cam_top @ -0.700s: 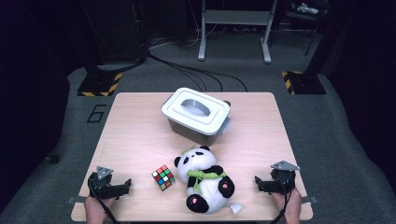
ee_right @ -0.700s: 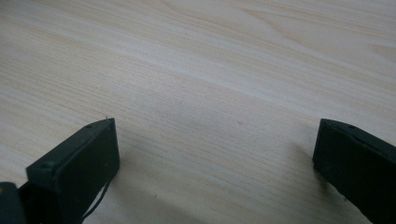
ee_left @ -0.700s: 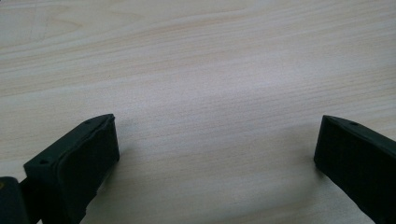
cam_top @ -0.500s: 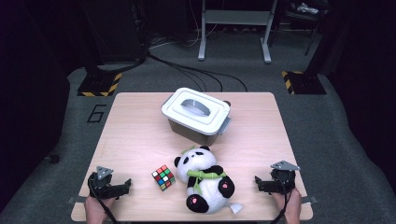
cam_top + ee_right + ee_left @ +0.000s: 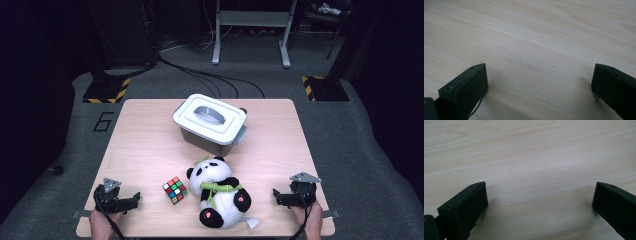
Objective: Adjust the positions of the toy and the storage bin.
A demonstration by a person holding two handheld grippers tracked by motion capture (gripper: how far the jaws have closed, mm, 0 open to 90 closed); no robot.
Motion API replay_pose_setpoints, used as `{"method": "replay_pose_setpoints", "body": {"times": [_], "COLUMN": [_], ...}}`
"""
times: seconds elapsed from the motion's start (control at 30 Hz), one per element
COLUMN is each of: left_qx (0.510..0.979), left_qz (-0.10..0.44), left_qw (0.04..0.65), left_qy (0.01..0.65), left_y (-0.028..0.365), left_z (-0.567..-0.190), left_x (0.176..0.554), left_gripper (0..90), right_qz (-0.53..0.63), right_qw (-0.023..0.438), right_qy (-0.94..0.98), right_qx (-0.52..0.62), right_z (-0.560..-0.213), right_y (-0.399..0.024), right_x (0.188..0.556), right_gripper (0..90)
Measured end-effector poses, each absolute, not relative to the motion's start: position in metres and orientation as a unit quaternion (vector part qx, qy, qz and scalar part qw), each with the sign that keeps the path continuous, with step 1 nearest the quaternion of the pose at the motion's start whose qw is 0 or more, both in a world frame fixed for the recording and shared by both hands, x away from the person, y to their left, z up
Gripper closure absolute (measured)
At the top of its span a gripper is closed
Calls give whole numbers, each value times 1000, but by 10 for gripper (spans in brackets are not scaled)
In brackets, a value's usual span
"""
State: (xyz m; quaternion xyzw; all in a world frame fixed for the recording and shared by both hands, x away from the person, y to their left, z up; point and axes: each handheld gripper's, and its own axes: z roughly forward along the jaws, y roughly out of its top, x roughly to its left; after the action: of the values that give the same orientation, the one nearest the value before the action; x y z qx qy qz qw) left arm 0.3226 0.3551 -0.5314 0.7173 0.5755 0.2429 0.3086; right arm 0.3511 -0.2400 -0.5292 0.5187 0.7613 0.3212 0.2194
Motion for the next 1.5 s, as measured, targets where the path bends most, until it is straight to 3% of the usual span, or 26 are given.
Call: {"method": "replay_pose_setpoints", "body": {"times": [0.57,0.73,1.5], "left_qx": [736,731,760], "left_qz": [216,215,190], "left_qw": [347,384,416], "left_qy": [539,522,461], "left_y": [341,334,300], "left_z": [-510,-493,-478], "left_x": [316,312,309], "left_gripper": [1,0,0], "right_qz": [321,322,321], "right_qw": [220,220,220], "right_qy": [761,761,761], "right_qx": [519,519,519], "right_z": [-529,-529,-529], "right_y": [-240,-240,-240], "right_x": [351,351,351], "right_gripper": [1,2,2]}}
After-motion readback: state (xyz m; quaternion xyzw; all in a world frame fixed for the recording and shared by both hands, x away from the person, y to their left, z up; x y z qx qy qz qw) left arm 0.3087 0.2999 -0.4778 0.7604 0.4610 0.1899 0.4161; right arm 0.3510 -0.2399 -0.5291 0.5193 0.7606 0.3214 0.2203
